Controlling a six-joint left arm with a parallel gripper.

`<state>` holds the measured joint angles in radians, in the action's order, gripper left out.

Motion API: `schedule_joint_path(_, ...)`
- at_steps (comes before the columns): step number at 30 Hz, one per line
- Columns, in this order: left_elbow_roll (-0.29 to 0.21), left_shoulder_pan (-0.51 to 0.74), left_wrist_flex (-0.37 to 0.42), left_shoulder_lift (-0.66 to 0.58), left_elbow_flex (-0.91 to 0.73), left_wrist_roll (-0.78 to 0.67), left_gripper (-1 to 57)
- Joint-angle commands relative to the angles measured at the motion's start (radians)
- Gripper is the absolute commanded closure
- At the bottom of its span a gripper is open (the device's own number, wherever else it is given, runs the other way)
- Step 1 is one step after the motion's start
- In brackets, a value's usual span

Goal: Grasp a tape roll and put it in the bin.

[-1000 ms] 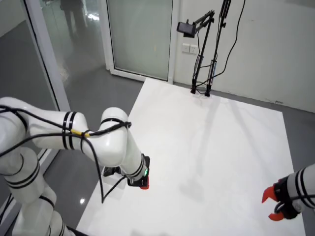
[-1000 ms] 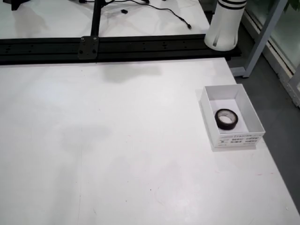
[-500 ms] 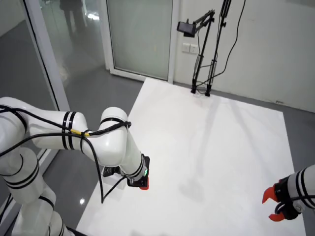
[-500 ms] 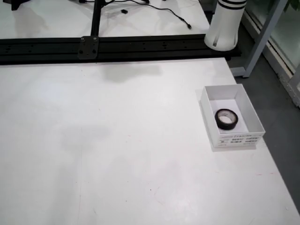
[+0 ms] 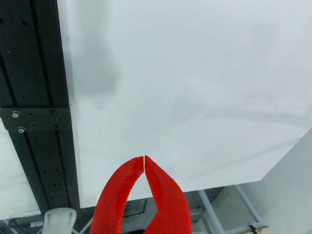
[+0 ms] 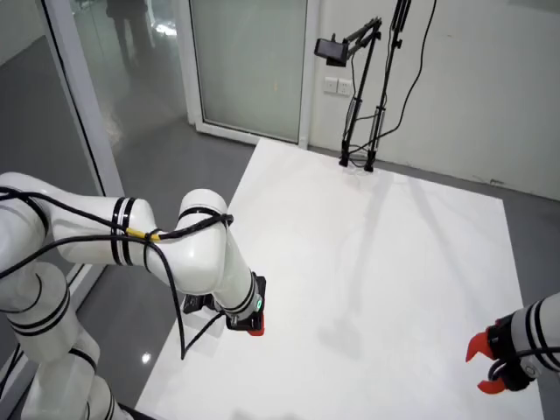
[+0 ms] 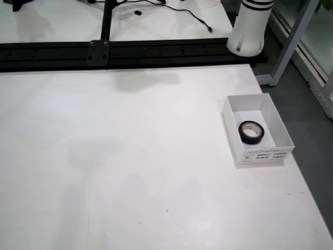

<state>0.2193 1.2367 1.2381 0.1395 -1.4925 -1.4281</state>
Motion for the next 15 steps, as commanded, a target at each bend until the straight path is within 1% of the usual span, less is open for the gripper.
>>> schedule_joint_path(1,0.002,-0.013,0.0,0.0,0.0,0.0,57.0)
schedule_joint_path(9,0.003,-0.029,0.0,0.0,0.0,0.0,56.4)
schedule_joint_path(15,0.006,-0.077,0.001,0.0,0.0,0.0,56.4)
